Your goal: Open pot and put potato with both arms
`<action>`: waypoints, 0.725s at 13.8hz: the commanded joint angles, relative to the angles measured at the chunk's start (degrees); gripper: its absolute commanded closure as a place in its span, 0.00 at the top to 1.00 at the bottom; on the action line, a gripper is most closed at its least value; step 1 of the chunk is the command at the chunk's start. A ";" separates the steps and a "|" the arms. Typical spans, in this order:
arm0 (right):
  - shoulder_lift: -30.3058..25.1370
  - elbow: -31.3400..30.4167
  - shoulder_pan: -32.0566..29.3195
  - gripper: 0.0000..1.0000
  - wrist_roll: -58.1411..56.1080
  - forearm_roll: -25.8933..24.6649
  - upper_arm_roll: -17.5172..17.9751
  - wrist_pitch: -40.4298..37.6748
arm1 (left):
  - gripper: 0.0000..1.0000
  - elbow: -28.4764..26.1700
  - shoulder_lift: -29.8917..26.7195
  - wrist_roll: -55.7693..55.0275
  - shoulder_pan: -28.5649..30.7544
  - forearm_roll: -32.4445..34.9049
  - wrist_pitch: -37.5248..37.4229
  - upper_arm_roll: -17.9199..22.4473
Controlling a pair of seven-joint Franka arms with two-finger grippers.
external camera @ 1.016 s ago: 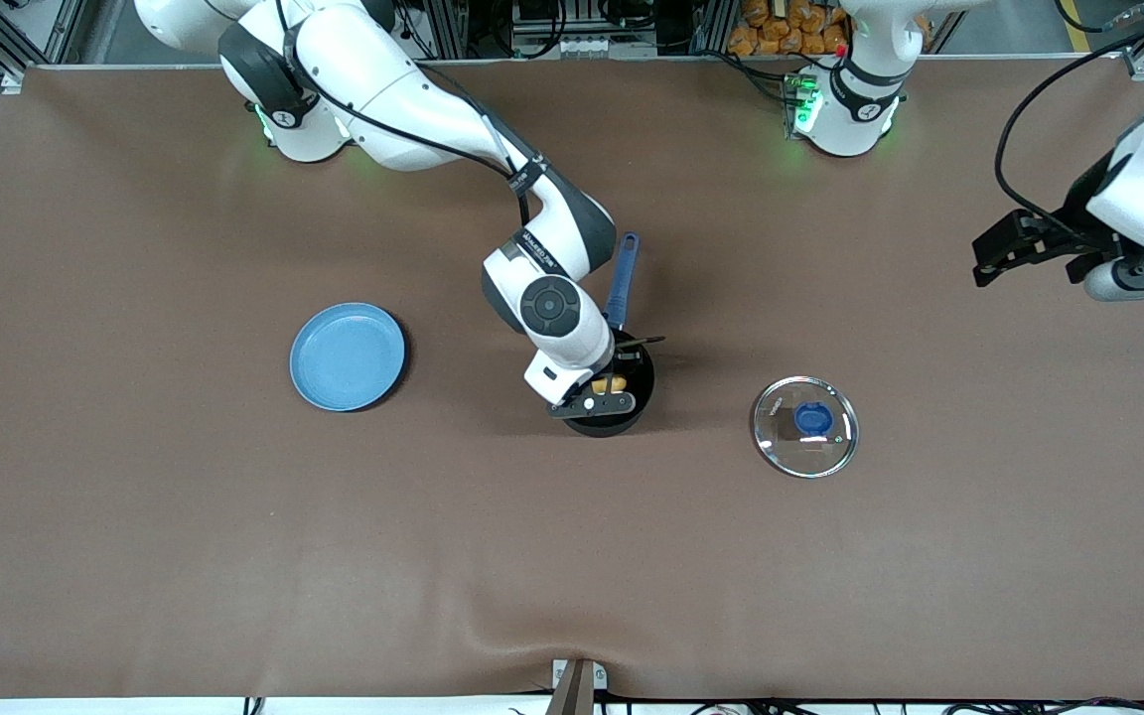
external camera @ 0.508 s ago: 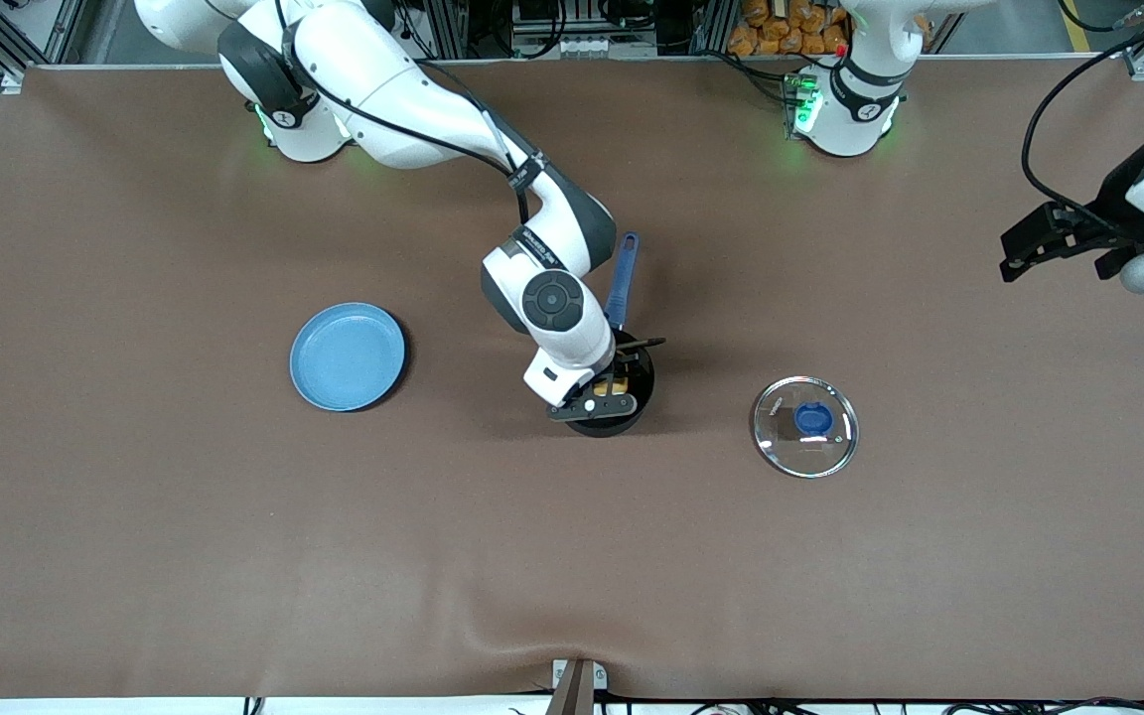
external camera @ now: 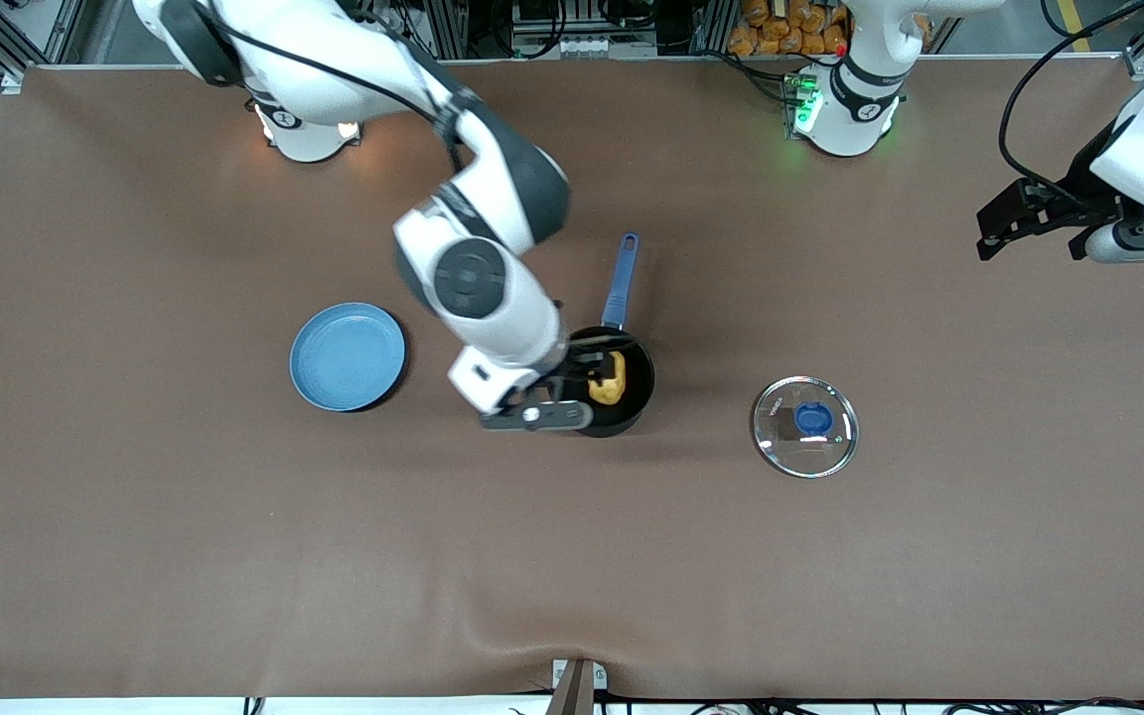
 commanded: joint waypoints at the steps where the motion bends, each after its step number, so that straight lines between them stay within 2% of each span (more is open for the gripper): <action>1: -7.02 -0.68 -6.62 1.00 0.13 -0.69 1.19 -5.74 | 1.00 -0.86 -0.33 1.62 0.27 -1.64 0.88 0.50; 5: -15.21 -0.85 -18.39 1.00 -0.31 -0.86 4.44 -15.05 | 1.00 -0.94 0.36 1.79 0.36 -2.08 0.88 0.59; 7: -18.90 -1.03 -25.24 1.00 -5.38 -0.95 8.65 -17.88 | 1.00 -0.95 0.63 1.79 0.27 -2.08 0.88 0.59; 8: -20.31 -1.29 -27.11 1.00 -8.19 -3.65 9.28 -18.15 | 1.00 -0.86 0.63 1.79 0.19 -2.08 0.88 0.50; 10: -21.99 -1.82 -31.75 1.00 -20.19 -8.93 10.42 -24.70 | 1.00 -0.94 0.72 1.79 0.45 -2.26 0.80 0.59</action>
